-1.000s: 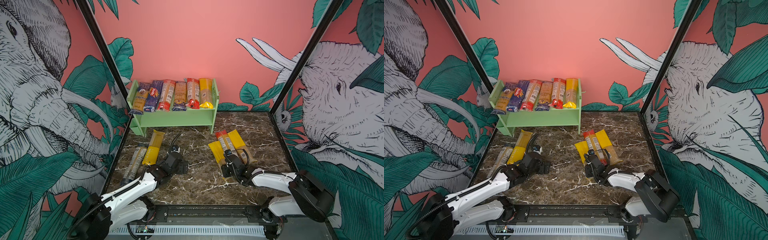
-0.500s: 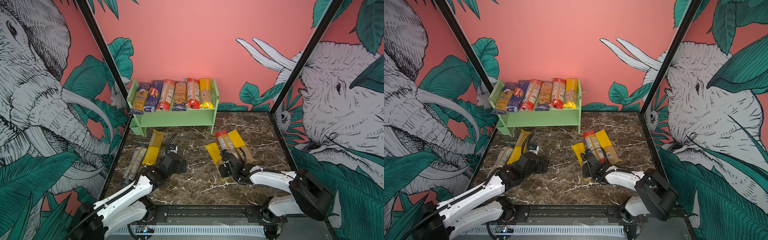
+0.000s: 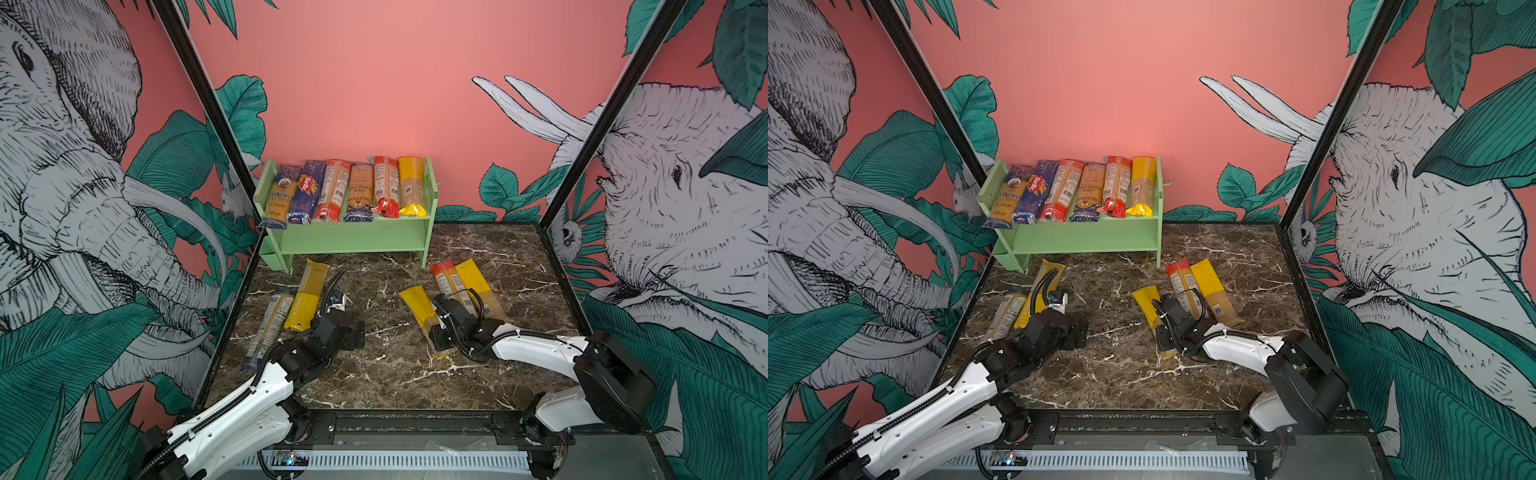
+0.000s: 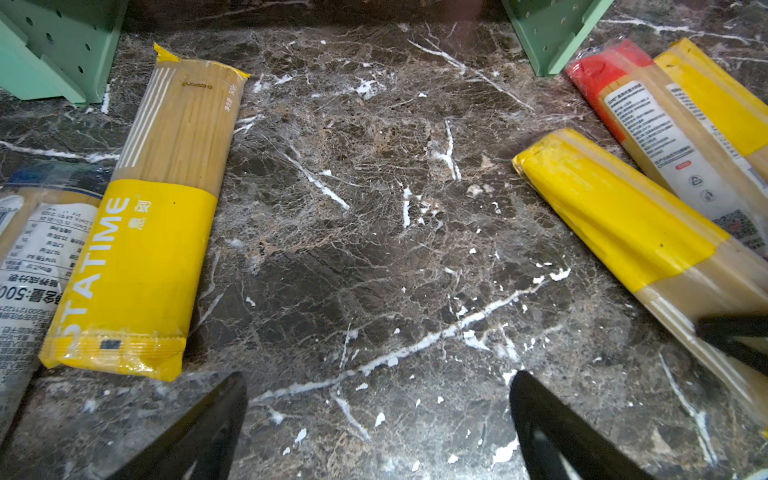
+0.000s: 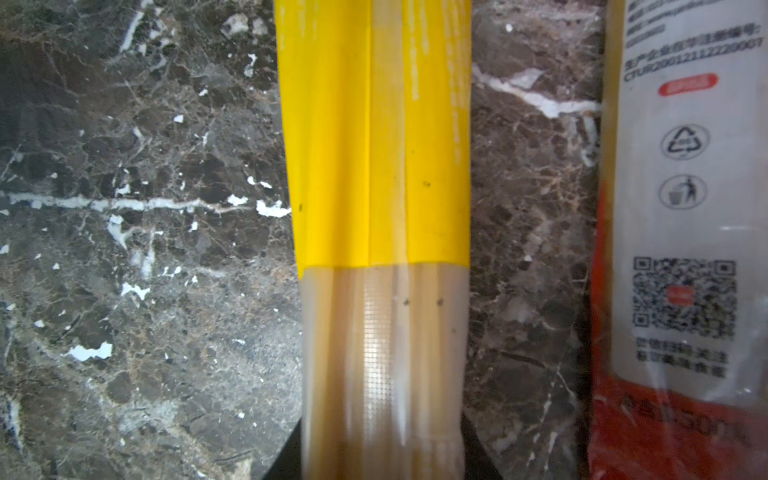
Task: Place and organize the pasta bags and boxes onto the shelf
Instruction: 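Close the right gripper on a yellow-ended spaghetti pack and lift it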
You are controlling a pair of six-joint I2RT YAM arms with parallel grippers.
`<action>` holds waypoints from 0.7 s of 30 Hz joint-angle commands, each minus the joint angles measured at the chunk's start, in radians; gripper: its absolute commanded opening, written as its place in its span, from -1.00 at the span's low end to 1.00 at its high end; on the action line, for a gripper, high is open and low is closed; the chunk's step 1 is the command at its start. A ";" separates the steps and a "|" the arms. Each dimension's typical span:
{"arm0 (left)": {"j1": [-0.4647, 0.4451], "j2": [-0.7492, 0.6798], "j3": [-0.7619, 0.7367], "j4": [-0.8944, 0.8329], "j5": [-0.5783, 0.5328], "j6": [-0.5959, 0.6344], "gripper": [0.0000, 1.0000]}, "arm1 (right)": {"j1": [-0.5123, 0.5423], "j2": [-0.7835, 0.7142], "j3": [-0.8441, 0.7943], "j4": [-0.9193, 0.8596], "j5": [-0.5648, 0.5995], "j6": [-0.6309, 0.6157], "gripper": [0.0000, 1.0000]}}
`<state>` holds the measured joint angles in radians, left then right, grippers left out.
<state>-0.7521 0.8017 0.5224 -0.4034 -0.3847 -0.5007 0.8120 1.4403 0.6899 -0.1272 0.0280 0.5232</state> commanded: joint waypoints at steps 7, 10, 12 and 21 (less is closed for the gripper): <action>-0.005 -0.029 -0.013 -0.037 -0.044 -0.005 0.99 | 0.012 -0.069 0.077 0.090 -0.004 -0.012 -1.00; -0.005 -0.023 -0.013 -0.034 -0.045 -0.009 0.99 | 0.013 -0.083 0.093 0.086 -0.004 -0.018 -1.00; -0.004 -0.019 -0.012 -0.034 -0.043 -0.011 0.99 | 0.013 -0.089 0.101 0.084 -0.001 -0.023 -1.00; -0.004 -0.052 0.004 -0.072 -0.069 -0.011 0.99 | 0.029 -0.098 0.177 0.084 0.027 -0.051 -1.00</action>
<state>-0.7521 0.7773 0.5224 -0.4332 -0.4240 -0.5011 0.8268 1.3975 0.7963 -0.1646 0.0166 0.5011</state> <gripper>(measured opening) 0.992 0.349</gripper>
